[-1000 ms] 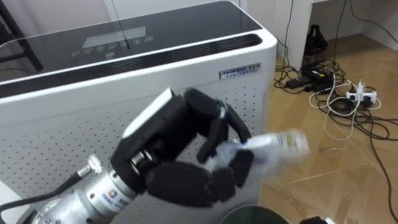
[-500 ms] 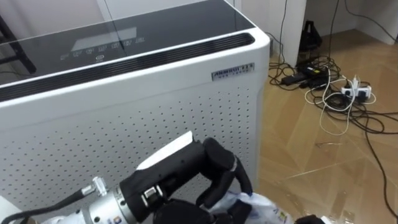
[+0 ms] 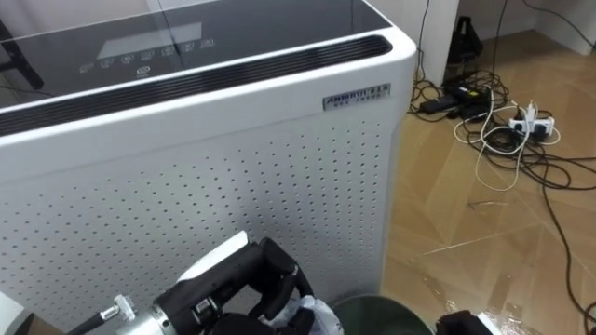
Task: Pick garbage
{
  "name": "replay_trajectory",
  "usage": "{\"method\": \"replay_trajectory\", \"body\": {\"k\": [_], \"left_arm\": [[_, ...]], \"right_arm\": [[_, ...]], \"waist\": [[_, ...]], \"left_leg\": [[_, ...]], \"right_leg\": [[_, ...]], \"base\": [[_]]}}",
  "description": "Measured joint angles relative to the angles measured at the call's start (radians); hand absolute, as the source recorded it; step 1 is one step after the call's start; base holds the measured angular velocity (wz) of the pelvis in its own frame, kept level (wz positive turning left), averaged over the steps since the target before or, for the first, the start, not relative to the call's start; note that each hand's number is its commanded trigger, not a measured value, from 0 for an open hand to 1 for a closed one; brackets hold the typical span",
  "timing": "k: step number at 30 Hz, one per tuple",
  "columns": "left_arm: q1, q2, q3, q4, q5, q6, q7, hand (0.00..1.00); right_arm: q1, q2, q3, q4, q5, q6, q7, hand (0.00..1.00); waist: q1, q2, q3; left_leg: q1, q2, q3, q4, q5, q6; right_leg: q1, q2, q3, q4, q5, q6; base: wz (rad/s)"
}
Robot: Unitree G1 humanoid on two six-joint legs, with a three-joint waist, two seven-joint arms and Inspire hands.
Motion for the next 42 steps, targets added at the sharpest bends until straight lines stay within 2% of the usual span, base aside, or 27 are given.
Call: {"method": "replay_trajectory", "body": {"k": [5, 7, 10, 16, 17, 18, 19, 27, 31, 38, 42], "left_arm": [[0.005, -0.055, -0.015, 0.046, 0.014, -0.001, 0.032, 1.0], [0.006, -0.076, -0.025, 0.083, 0.014, -0.001, 0.04, 1.0], [0.006, -0.088, -0.046, 0.105, 0.016, -0.001, 0.053, 1.0], [-0.012, -0.101, -0.093, 0.156, 0.016, -0.001, 0.086, 1.0], [-0.012, -0.103, -0.097, 0.164, 0.016, -0.001, 0.086, 0.77], [-0.012, -0.108, -0.101, 0.177, 0.016, -0.001, 0.086, 0.24], [-0.013, -0.112, -0.103, 0.183, 0.016, -0.001, 0.087, 0.0], [-0.013, -0.146, -0.12, 0.195, 0.056, -0.001, 0.087, 0.0], [-0.016, -0.164, -0.12, 0.239, 0.07, -0.001, 0.11, 0.0], [-0.015, -0.174, -0.123, 0.25, 0.08, -0.001, 0.125, 0.0], [-0.015, -0.177, -0.123, 0.25, 0.08, -0.001, 0.127, 0.0]], "right_arm": [[0.001, 0.018, 0.008, 0.0, 0.021, 0.0, 0.006, 1.0], [0.001, 0.024, 0.024, 0.0, 0.049, 0.0, 0.008, 1.0], [0.002, 0.037, 0.025, 0.0, 0.075, 0.0, 0.007, 1.0], [0.0, 0.044, 0.029, 0.0, 0.091, -0.001, 0.009, 1.0], [0.0, 0.045, 0.032, 0.0, 0.091, -0.001, 0.01, 1.0], [0.0, 0.046, 0.037, 0.0, 0.091, -0.001, 0.014, 1.0], [-0.002, 0.047, 0.042, 0.0, 0.091, -0.001, 0.021, 1.0], [-0.005, 0.065, 0.045, 0.0, 0.095, -0.001, 0.049, 1.0], [-0.003, 0.066, 0.045, 0.001, 0.095, -0.001, 0.065, 1.0], [0.001, 0.063, 0.043, 0.007, 0.095, -0.001, 0.072, 1.0], [0.001, 0.064, 0.043, 0.007, 0.095, -0.001, 0.086, 1.0]], "waist": [[0.003, -0.016, -0.0006], [0.002, -0.031, -0.0037], [0.0, -0.043, -0.0034], [-0.002, -0.046, -0.0027], [-0.003, -0.046, -0.0027], [-0.004, -0.046, -0.0027], [-0.007, -0.047, -0.002], [-0.007, -0.059, 0.0057], [-0.005, -0.066, 0.01], [-0.003, -0.063, 0.0083], [-0.003, -0.057, 0.0043]], "left_leg": [[-0.019, 0.002, 0.001, 0.0, 0.001, -0.002], [-0.029, 0.004, 0.001, 0.004, 0.001, -0.002], [-0.037, 0.004, 0.002, 0.017, 0.001, -0.002], [-0.052, 0.003, 0.003, 0.022, 0.001, -0.002], [-0.054, 0.003, 0.003, 0.023, 0.001, -0.002], [-0.059, 0.003, 0.003, 0.028, 0.001, -0.002], [-0.067, 0.003, 0.003, 0.031, 0.001, -0.002], [-0.076, 0.003, 0.008, 0.04, 0.002, -0.003], [-0.085, 0.003, 0.015, 0.051, 0.002, -0.002], [-0.098, 0.003, 0.012, 0.061, 0.002, -0.002], [-0.098, 0.003, 0.012, 0.063, 0.002, -0.002]], "right_leg": [[-0.034, 0.001, 0.0, 0.023, 0.0, 0.0], [-0.043, 0.002, 0.0, 0.024, 0.0, -0.001], [-0.051, 0.001, 0.002, 0.033, 0.0, -0.001], [-0.07, -0.001, 0.004, 0.045, 0.0, -0.001], [-0.072, -0.001, 0.005, 0.048, 0.0, -0.001], [-0.08, -0.001, 0.005, 0.055, 0.0, -0.001], [-0.085, -0.001, 0.006, 0.056, 0.0, -0.001], [-0.098, -0.009, 0.002, 0.069, 0.001, -0.005], [-0.102, -0.008, -0.003, 0.069, 0.004, -0.01], [-0.109, -0.008, -0.007, 0.072, 0.005, -0.012], [-0.109, -0.008, -0.007, 0.072, 0.005, -0.012]], "base": [[-0.05], [-0.02], [-0.01], [-0.01], [0.0], [0.0], [0.0], [0.0], [0.0], [0.0], [0.0]]}}
